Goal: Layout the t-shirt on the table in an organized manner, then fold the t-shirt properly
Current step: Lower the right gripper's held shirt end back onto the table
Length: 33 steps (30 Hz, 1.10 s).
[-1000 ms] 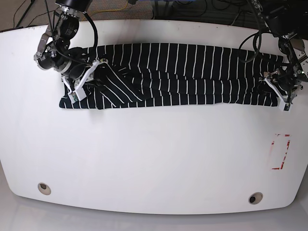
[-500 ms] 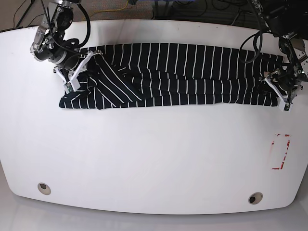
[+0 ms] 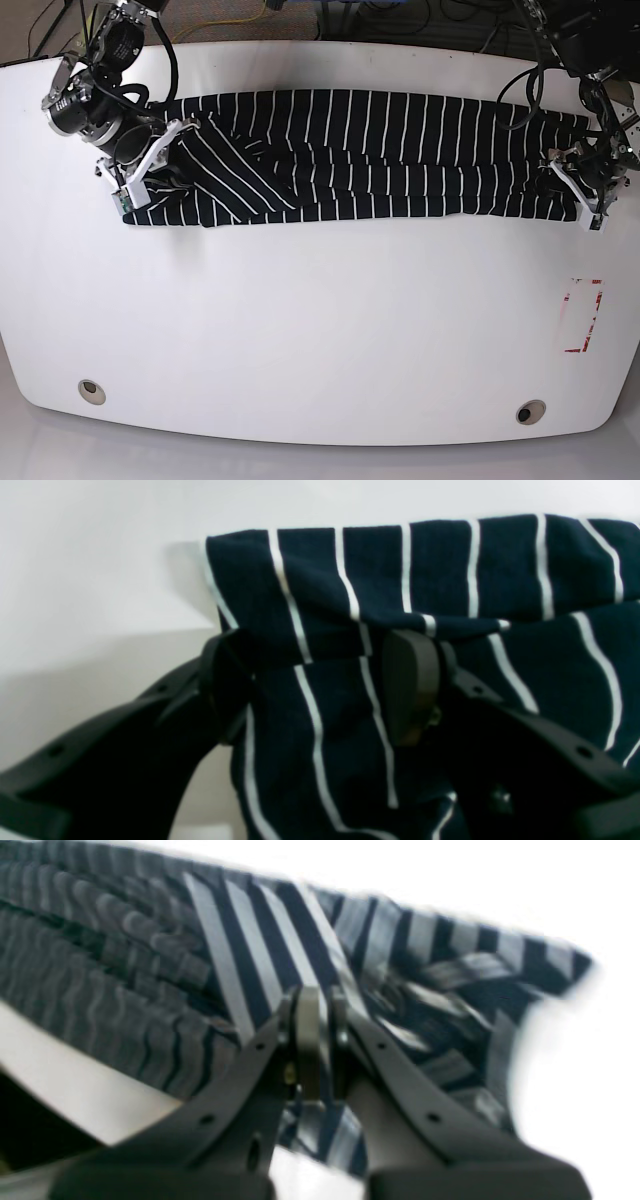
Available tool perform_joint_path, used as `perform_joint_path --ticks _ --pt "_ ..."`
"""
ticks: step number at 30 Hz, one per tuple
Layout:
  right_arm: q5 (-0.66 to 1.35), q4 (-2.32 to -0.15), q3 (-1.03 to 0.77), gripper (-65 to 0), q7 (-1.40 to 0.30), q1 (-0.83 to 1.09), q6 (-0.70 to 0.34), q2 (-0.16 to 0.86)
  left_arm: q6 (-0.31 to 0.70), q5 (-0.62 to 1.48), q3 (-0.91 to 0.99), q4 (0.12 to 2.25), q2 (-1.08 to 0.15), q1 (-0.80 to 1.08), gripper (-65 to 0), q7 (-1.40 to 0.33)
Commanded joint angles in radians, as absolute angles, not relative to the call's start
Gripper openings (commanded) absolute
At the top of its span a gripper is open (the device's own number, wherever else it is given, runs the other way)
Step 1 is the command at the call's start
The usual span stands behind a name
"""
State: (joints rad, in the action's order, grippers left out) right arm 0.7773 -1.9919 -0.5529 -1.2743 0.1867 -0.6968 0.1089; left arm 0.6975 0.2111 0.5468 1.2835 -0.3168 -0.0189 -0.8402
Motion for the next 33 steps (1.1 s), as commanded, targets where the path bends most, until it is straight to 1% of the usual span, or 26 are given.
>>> perform_joint_path --ticks 1,5,10,16,20,24,27,30,33 --pt "0.803 -1.997 -0.553 -62.6 -1.257 0.177 -0.698 0.077 0.698 0.196 0.545 1.285 -0.328 -0.021 -26.7 -0.871" --pt "0.792 -1.979 -0.533 -62.5 -1.257 0.157 -0.698 0.038 0.698 0.196 0.544 1.285 -0.328 -0.021 -26.7 -0.871" --pt "0.723 -1.960 -0.475 -62.5 -1.248 0.150 -0.698 0.030 0.698 0.196 0.544 1.288 -0.328 -0.021 -26.7 -0.871" --pt "0.575 -1.960 -0.406 -62.5 -1.178 0.162 -0.698 0.028 0.698 0.196 0.545 1.288 -0.328 -0.021 -26.7 -0.871" --pt "0.452 -1.960 -0.394 -62.5 -1.119 0.182 -0.698 0.028 0.698 0.196 0.545 1.282 -0.328 -0.022 -26.7 -0.871" --pt "0.377 -1.939 -0.394 -62.5 -1.064 0.193 -0.698 0.031 0.698 0.196 0.545 1.282 -0.328 -0.022 -26.7 -0.871" --pt "0.346 -1.891 -0.397 -62.5 -1.049 0.194 -0.698 0.039 0.698 0.196 0.544 1.282 -0.328 -0.022 -26.7 -0.871" --pt "0.349 -1.810 -0.394 -62.5 -1.020 0.193 -0.698 0.068 0.698 0.194 0.542 1.270 -0.328 -0.022 -26.7 -0.871" --pt "0.341 -1.721 -0.394 -62.5 -0.958 0.193 -0.698 0.093 0.698 0.194 0.541 1.239 -0.328 -0.022 -26.7 -0.871"
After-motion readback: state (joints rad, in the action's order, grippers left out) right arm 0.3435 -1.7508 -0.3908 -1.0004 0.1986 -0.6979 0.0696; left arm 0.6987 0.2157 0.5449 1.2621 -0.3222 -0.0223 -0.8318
